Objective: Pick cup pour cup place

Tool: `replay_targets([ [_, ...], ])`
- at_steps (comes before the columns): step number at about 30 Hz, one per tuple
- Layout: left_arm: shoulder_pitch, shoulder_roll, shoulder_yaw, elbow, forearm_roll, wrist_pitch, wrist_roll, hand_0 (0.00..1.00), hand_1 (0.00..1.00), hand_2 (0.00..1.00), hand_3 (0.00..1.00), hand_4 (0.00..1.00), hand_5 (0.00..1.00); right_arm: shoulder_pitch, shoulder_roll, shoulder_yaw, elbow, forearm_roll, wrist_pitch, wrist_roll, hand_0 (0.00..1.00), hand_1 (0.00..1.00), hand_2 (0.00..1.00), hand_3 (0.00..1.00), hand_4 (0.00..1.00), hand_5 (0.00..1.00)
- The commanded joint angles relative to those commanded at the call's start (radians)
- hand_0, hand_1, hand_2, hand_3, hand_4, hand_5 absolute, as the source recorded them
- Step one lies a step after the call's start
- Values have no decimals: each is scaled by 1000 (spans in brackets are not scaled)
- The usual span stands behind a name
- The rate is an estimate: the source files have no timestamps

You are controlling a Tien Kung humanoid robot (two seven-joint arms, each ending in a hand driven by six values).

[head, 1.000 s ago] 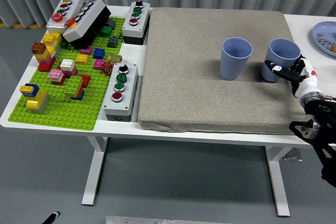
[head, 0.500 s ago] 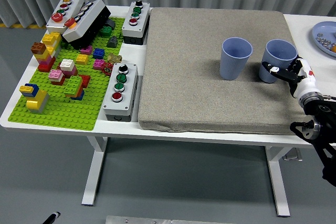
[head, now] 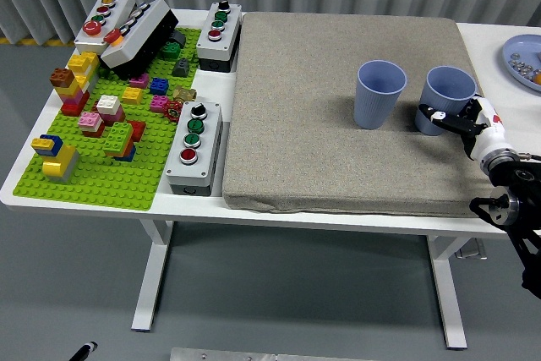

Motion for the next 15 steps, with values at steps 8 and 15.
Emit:
replay_targets([
  [8,3,0,-1,0,1,0,1,838,815,881,807,640,998,-5,-7,16,27,-55,42,-55,974,933,998,998,838,249],
  [15,7,0,-4,0,2,0,1,838,814,881,807,641,998,-9,-10,23,34,-70,71,-81,984,955,998,998,857,270],
])
